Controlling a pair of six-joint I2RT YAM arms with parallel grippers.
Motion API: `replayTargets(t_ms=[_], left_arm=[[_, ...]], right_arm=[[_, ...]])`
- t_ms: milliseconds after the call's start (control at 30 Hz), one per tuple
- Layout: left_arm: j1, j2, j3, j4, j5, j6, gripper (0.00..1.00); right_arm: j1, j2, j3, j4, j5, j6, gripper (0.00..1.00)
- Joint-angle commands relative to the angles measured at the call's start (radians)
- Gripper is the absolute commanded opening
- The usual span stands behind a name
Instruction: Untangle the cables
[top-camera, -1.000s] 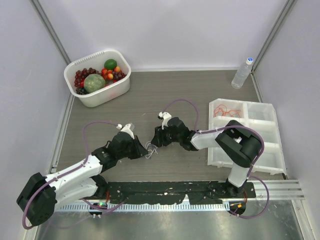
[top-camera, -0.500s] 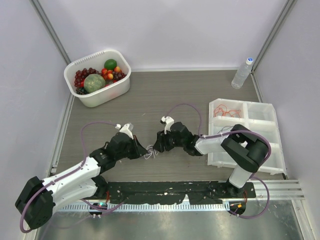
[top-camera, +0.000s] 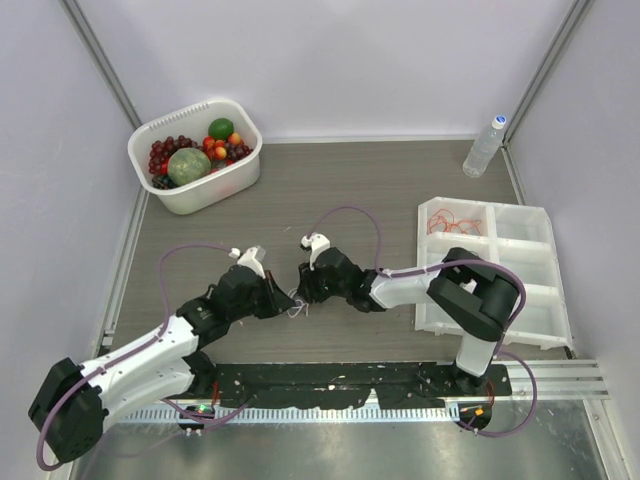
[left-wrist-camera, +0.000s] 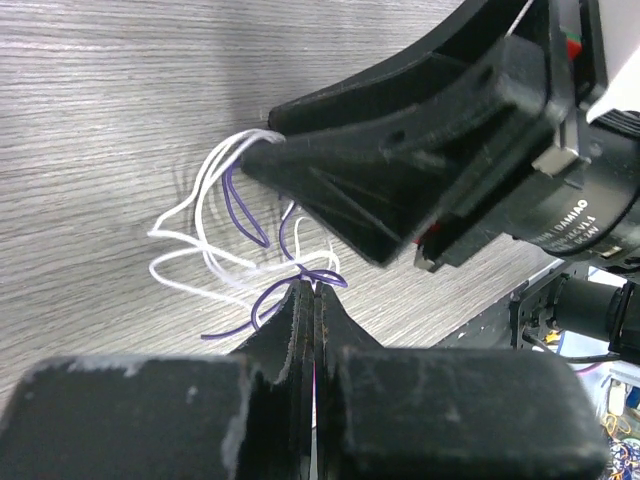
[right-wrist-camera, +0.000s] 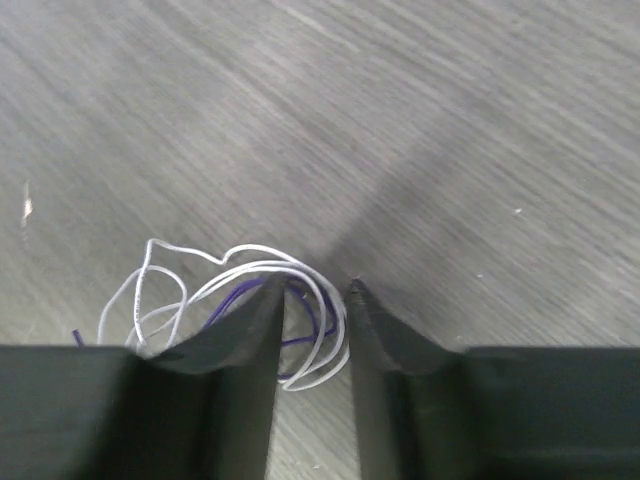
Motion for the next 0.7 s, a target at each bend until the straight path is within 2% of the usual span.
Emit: replayTargets(t_ms=[0,33,133,233,300,467,667], left_arm=[[0.005,-0.042,0.055,-0.046,-0.006,0.015,0.00],[0.005,-0.056,0.066,-0.066,-0.017,0.023,0.00],[0.005,-0.120,0.109,-0.141,-0.045,0.050,0.00],[0.005,-0.209,0.168,-0.229,-0.126,0.101,0.00],[0.005,-0.257,0.222,-0.311,-0.195,0.144,0.00],[0.005,-0.379,0.414,-0.465,-0.365,0.207,0.00],[0.005,-0.527,0.535,-0.442,-0.476,0.255,0.00]], right_arm=[[0.008,0.033,0.022,-0.105,0.195,-0.004,0.30],[0.006,0.022,0.014,-0.095,0.203,0.010,0.25],[0.008,-0.013,-0.014,-0.084,0.253,0.033,0.20],[0.006,-0.047,-0.012,-0.134,0.328,0.065,0.08],[-0.001,-0.061,-0.014,-0.166,0.377,0.091,0.05],[-0.029,-0.110,-0.063,-0.210,0.457,0.153,0.01],[-0.095,-0.209,-0.152,-0.228,0.480,0.199,0.01]])
